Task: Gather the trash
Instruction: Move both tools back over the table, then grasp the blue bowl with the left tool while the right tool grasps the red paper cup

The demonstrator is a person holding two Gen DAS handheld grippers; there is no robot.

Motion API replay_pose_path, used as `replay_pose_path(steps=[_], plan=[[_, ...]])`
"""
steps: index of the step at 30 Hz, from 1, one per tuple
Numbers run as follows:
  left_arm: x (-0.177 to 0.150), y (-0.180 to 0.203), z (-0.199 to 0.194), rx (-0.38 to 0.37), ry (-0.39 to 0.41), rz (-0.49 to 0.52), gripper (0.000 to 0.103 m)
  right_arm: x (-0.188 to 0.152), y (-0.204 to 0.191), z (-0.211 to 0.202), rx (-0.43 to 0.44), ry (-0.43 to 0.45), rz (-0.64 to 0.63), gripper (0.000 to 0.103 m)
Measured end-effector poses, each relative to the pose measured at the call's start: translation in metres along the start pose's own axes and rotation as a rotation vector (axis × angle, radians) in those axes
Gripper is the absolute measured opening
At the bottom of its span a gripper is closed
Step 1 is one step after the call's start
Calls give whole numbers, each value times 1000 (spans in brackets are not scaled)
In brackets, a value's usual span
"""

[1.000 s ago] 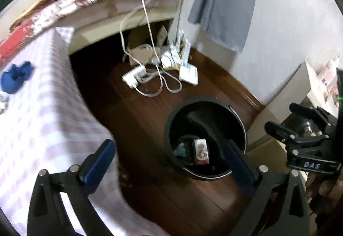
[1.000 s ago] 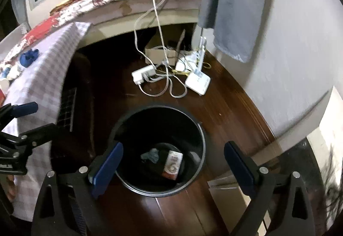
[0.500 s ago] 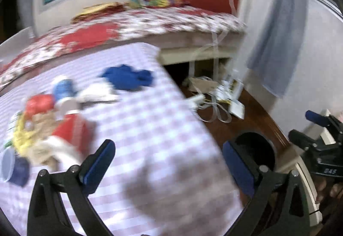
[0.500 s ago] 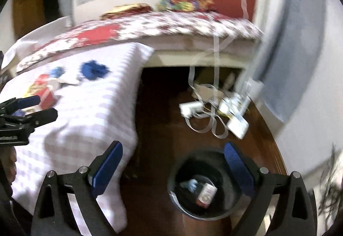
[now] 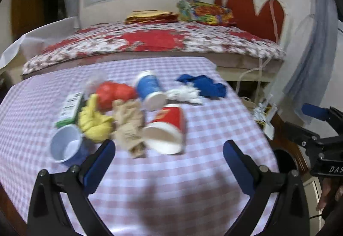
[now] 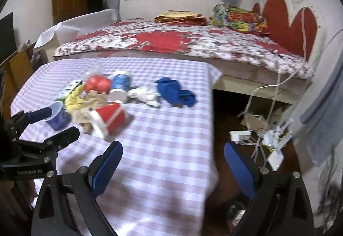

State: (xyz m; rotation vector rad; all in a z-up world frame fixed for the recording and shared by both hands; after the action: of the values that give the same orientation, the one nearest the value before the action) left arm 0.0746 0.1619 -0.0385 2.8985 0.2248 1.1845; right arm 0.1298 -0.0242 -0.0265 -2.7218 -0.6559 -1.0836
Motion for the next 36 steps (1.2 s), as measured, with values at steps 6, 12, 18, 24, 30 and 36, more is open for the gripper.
replay_pose_path(steps=[6,12,18,24,30,36], plan=[[-18,-62,0,113,-18,-102,101,9,-43,15,39,-15,-21,97],[-34,-119,14,242,-49,-205,101,20,-71,43,59,-66,2,97],[-43,-146,25,286,-57,-267,101,31,-92,71,72,-103,18,97],[-38,-164,44,261,-80,-326,101,42,-104,104,76,-139,72,97],[-29,-161,55,257,-98,-316,101,52,-115,134,61,-171,80,97],[-26,-161,68,260,-126,-323,101,54,-116,169,65,-225,104,97]])
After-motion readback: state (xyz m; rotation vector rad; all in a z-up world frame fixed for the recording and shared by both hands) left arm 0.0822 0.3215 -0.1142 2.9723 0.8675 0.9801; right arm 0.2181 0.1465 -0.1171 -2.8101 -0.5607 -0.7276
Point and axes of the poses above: each gripper's, at about its wrist camera, not at the fingertips, and z roughly the way its jaws point, y to its right, x to its top, the point moved 1 cm from there along z, roughly the way its jaws point, and after that the axes turned 5 degrees about -y, right-handed, at the moved point
